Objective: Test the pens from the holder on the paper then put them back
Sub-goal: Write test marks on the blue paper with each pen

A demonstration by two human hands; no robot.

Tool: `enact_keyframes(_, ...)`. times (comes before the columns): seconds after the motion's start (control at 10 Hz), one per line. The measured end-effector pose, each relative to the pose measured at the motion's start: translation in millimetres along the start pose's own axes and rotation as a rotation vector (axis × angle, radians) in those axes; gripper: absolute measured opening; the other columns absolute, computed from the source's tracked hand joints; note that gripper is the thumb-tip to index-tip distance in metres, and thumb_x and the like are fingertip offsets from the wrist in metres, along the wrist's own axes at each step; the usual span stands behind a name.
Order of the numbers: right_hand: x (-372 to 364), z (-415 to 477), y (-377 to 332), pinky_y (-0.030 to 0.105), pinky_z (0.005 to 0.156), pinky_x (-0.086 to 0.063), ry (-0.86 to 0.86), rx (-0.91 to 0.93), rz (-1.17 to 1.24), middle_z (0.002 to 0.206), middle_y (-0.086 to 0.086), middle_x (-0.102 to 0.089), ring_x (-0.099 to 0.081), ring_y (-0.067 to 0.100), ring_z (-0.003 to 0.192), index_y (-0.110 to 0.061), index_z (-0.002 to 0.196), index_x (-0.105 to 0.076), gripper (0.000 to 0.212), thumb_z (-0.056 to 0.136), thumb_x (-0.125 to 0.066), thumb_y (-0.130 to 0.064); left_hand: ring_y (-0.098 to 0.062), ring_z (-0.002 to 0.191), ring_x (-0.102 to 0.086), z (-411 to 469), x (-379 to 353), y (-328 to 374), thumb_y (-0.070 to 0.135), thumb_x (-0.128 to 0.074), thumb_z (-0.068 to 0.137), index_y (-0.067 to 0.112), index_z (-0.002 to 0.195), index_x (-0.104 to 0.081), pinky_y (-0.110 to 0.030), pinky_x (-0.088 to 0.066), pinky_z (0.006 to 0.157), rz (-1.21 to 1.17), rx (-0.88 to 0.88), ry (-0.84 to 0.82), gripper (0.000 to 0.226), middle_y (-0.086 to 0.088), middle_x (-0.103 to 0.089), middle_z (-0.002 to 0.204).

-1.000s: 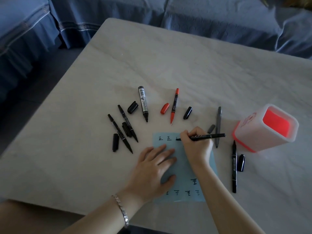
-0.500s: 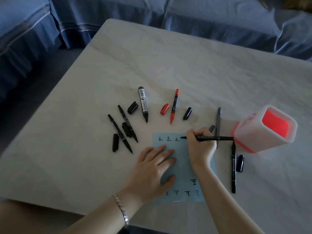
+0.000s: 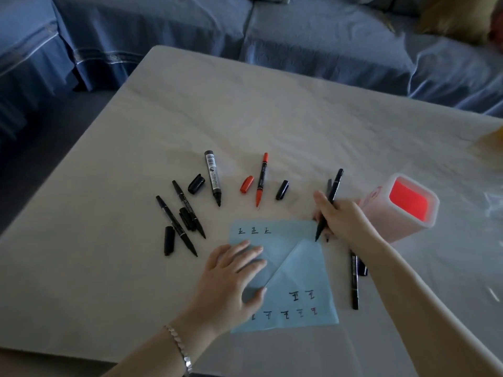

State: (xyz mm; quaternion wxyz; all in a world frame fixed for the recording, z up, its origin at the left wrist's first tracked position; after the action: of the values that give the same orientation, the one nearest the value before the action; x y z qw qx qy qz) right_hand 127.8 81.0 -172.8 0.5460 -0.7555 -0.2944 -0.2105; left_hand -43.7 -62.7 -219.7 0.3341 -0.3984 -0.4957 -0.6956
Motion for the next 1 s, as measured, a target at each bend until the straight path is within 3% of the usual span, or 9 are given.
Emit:
enact_keyframes(0.1,6.5,7.6,-11.6,0.027,0.051,-0.034,0.023,0.105,-0.124,0.062,0.006,-0.057,-0.05,0.017,0.055,0.001,0.08,-0.064,0.041,0.088,-0.056,-0.038,-0.014,0.123,-0.051,0.3,-0.8,-0.2,0.047,-0.051,0.079,0.024,0.11,-0.065,-0.038,-0.031,0.1,-0.007,-0.009,0.019,0.041,0.008,-0.06,0.126)
enact_keyframes(0.2,5.7,17.5,-24.2,0.025,0.051,-0.033,0.077,0.152,-0.175,0.071,0.001,-0.057,-0.052,0.019,0.067,-0.013,0.103,-0.061,0.029,0.088,-0.055,-0.037,-0.014,0.123,-0.05,0.4,0.1,0.9,0.047,-0.051,0.079,0.024,0.109,-0.065,-0.038,-0.031,0.1,-0.009,-0.01,0.026,0.04,0.008,-0.06,0.125)
enact_keyframes(0.3,-5.9,37.7,-30.2,0.03,0.06,-0.049,0.109,0.131,-0.195,0.087,0.012,-0.067,-0.062,0.029,0.07,-0.01,0.113,-0.057,0.036,0.089,-0.051,-0.036,-0.01,0.124,-0.043,0.4,0.9,1.4,0.047,-0.051,0.079,0.025,0.109,-0.066,-0.035,-0.028,0.103,-0.015,0.0,0.019,0.04,0.009,-0.06,0.125)
enact_keyframes(0.5,-25.9,52.3,-31.1,0.036,0.074,-0.042,0.123,0.087,-0.412,0.09,0.019,-0.062,-0.058,0.037,0.098,0.0,0.098,-0.058,0.031,0.091,-0.049,-0.028,-0.009,0.124,-0.041,-0.1,1.9,-0.6,0.047,-0.052,0.078,0.025,0.107,-0.066,-0.033,-0.026,0.104,-0.03,0.003,0.02,0.039,0.01,-0.06,0.125)
enact_keyframes(0.6,-21.8,49.5,-32.6,0.033,0.075,-0.041,0.15,0.07,-0.489,0.106,0.021,-0.063,-0.057,0.036,0.101,0.001,0.102,-0.057,0.033,0.092,-0.047,-0.029,-0.009,0.125,-0.041,0.0,1.9,-1.5,0.047,-0.051,0.079,0.025,0.107,-0.066,-0.032,-0.025,0.105,-0.022,-0.004,0.033,0.039,0.01,-0.06,0.125)
enact_keyframes(0.7,-18.5,45.5,-40.8,0.033,0.073,-0.041,0.187,0.094,-0.575,0.108,0.02,-0.063,-0.058,0.037,0.101,-0.003,0.11,-0.056,0.033,0.092,-0.044,-0.028,-0.009,0.125,-0.041,-0.4,0.4,-2.5,0.047,-0.051,0.079,0.025,0.108,-0.066,-0.034,-0.027,0.104,-0.028,-0.007,0.037,0.04,0.01,-0.059,0.126)
enact_keyframes(0.8,-35.4,42.3,-60.9,0.026,0.055,-0.039,0.108,0.161,-0.505,0.087,0.017,-0.065,-0.062,0.034,0.083,-0.004,0.093,-0.064,0.026,0.086,-0.046,-0.02,-0.01,0.126,-0.041,-0.3,-1.7,-2.9,0.047,-0.052,0.079,0.024,0.108,-0.066,-0.035,-0.027,0.104,-0.029,-0.006,0.037,0.04,0.01,-0.059,0.127)
enact_keyframes(0.9,-57.9,45.7,-73.5,0.024,0.056,-0.039,-0.008,0.141,-0.463,0.081,0.015,-0.064,-0.061,0.03,0.075,-0.003,0.08,-0.062,0.023,0.085,-0.051,-0.023,-0.009,0.126,-0.04,-0.8,-2.1,-2.5,0.047,-0.052,0.079,0.024,0.108,-0.066,-0.034,-0.027,0.104,-0.024,-0.009,0.036,0.04,0.01,-0.059,0.127)
enact_keyframes(1.0,-74.3,52.6,-77.9,0.025,0.052,-0.036,-0.096,0.093,-0.478,0.083,0.01,-0.051,-0.05,0.027,0.074,-0.004,0.081,-0.053,0.021,0.087,-0.054,-0.024,-0.01,0.126,-0.041,-1.5,-2.3,-1.1,0.047,-0.052,0.078,0.025,0.108,-0.065,-0.034,-0.026,0.104,-0.014,-0.015,0.034,0.04,0.01,-0.058,0.127)
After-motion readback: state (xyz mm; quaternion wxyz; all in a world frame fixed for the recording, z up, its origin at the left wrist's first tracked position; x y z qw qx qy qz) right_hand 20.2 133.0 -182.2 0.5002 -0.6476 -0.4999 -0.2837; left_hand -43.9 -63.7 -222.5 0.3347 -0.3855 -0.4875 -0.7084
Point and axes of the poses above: each hand's wrist, its own z-axis towards the middle knuckle, its own x-axis out of the back of the hand, y = z × x, the point moved 6 cm from there along z, towards the middle knuckle
